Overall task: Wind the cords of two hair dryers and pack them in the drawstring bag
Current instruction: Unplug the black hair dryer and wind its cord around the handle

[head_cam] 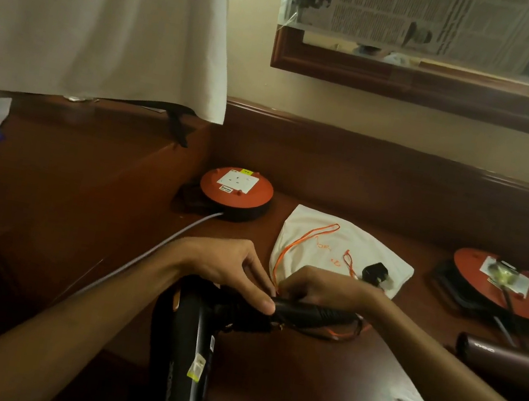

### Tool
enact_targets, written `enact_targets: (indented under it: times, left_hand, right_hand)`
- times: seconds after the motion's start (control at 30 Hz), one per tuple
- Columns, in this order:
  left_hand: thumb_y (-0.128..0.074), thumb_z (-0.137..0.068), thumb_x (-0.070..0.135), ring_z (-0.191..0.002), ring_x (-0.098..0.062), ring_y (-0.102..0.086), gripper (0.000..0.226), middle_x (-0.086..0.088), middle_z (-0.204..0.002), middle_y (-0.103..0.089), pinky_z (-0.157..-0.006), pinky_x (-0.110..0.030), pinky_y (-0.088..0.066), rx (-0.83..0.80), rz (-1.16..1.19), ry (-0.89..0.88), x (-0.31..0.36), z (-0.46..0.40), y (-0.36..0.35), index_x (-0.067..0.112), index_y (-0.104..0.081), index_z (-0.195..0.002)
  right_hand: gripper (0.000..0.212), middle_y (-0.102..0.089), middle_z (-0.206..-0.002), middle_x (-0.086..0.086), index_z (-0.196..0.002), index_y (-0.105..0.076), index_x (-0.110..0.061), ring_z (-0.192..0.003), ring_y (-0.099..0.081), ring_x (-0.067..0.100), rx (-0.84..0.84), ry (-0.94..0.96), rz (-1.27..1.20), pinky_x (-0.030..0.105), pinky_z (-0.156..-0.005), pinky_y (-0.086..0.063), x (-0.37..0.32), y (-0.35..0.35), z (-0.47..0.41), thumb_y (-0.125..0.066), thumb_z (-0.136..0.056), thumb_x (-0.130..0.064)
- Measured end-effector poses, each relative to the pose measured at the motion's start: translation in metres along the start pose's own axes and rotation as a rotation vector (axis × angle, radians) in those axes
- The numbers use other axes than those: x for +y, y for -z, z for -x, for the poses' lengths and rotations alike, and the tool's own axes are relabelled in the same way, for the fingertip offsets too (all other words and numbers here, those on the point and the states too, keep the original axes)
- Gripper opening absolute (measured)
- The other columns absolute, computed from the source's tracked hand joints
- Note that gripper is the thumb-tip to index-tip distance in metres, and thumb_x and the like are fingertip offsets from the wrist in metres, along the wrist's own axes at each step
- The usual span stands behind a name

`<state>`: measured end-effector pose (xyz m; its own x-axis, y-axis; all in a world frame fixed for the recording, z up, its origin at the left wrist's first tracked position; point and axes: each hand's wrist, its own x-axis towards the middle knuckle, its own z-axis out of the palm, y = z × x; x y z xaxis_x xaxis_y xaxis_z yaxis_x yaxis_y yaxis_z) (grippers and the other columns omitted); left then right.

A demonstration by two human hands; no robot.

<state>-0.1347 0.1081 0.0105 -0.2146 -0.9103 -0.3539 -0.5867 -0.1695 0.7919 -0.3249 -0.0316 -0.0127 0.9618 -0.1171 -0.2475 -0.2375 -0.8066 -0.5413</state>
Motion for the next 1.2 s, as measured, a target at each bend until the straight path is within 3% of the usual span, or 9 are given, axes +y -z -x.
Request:
enact_targets:
  times: [0.17,0.27,0.47,0.57,0.73,0.83,0.9,1.03,1.2]
  left_hand:
    - [-0.08,-0.078,0.06,-0.084,0.002,-0.069,0.043,0.016,-0.095,-0.078,-0.076,-0.022,-0.048,0.035,-0.255,0.044,0.001,-0.013,-0.008,0.028,-0.079,-0.107]
    - [-0.077,-0.083,0.056,-0.094,-0.003,-0.069,0.041,0.017,-0.102,-0.077,-0.087,-0.03,-0.05,0.075,-0.242,0.023,-0.003,-0.012,0.003,0.032,-0.076,-0.116]
    - [-0.073,-0.088,0.054,-0.103,-0.012,-0.072,0.037,0.012,-0.105,-0.079,-0.103,-0.046,-0.052,0.117,-0.164,-0.04,-0.019,-0.013,0.015,0.031,-0.079,-0.116]
    - [-0.074,-0.082,0.06,-0.104,-0.01,-0.071,0.043,0.014,-0.107,-0.079,-0.104,-0.046,-0.052,0.146,-0.138,-0.023,-0.026,-0.016,0.018,0.034,-0.078,-0.116]
    - [-0.075,-0.084,0.056,-0.094,-0.005,-0.07,0.04,0.017,-0.095,-0.078,-0.091,-0.032,-0.053,0.211,-0.117,-0.018,-0.024,-0.021,0.021,0.034,-0.078,-0.117]
    - [-0.071,-0.082,0.065,-0.097,-0.002,-0.069,0.041,0.022,-0.098,-0.077,-0.094,-0.032,-0.053,0.247,-0.16,-0.037,-0.018,-0.021,0.024,0.041,-0.077,-0.115]
    - [-0.069,-0.083,0.066,-0.093,0.005,-0.068,0.042,0.028,-0.093,-0.076,-0.092,-0.028,-0.052,0.272,-0.154,-0.059,-0.018,-0.017,0.03,0.041,-0.077,-0.116]
    - [-0.072,-0.077,0.067,-0.108,-0.005,-0.07,0.051,0.013,-0.109,-0.078,-0.103,-0.033,-0.052,0.392,0.027,-0.128,-0.023,-0.002,0.044,0.035,-0.078,-0.115]
    - [-0.069,-0.087,0.034,-0.106,-0.02,-0.074,0.029,-0.006,-0.111,-0.079,-0.095,-0.032,-0.058,0.441,0.233,-0.211,-0.02,0.007,0.043,0.023,-0.078,-0.112]
  right_hand:
    - [0.022,-0.063,-0.069,-0.002,-0.083,-0.069,-0.008,-0.059,-0.052,0.007,0.004,-0.028,0.115,0.028,-0.061,-0.043,-0.021,0.018,-0.018,-0.065,-0.097,-0.024]
    - [0.02,-0.07,-0.078,0.015,-0.09,-0.074,-0.003,-0.065,-0.059,0.025,0.128,-0.051,0.077,0.039,-0.061,-0.047,-0.035,0.014,-0.016,-0.059,-0.096,-0.015]
    - [0.025,-0.077,-0.081,0.01,-0.092,-0.076,-0.01,-0.069,-0.076,0.02,0.226,-0.083,-0.158,0.027,-0.069,-0.062,-0.042,0.012,0.005,-0.053,-0.098,-0.003]
    - [0.016,-0.078,-0.08,0.005,-0.097,-0.074,-0.007,-0.07,-0.076,0.019,0.316,-0.107,-0.118,0.029,-0.072,-0.062,-0.032,0.012,0.013,-0.058,-0.098,-0.007]
    - [0.021,-0.075,-0.074,0.001,-0.095,-0.08,-0.015,-0.056,-0.064,0.012,0.48,-0.112,-0.026,0.026,-0.054,-0.049,-0.035,0.006,0.018,-0.063,-0.099,-0.025]
    - [0.021,-0.07,-0.065,-0.001,-0.103,-0.079,-0.013,-0.049,-0.055,0.011,0.361,-0.047,-0.005,0.025,-0.05,-0.043,-0.047,0.016,0.024,-0.059,-0.1,-0.018]
    - [0.031,-0.065,-0.061,-0.007,-0.124,-0.072,-0.016,-0.046,-0.057,0.006,0.233,-0.015,-0.12,0.024,-0.052,-0.048,-0.047,0.025,0.03,-0.055,-0.099,-0.007]
    - [0.056,-0.067,-0.068,-0.002,-0.15,-0.041,-0.043,-0.056,-0.06,0.022,0.159,0.043,-0.294,0.032,-0.057,-0.051,-0.04,0.019,0.039,-0.051,-0.105,-0.012]
    - [0.027,-0.066,-0.065,0.014,-0.121,-0.074,-0.026,-0.043,-0.045,0.023,0.547,0.12,-0.554,0.027,-0.041,-0.037,-0.033,-0.013,0.033,-0.064,-0.098,-0.016]
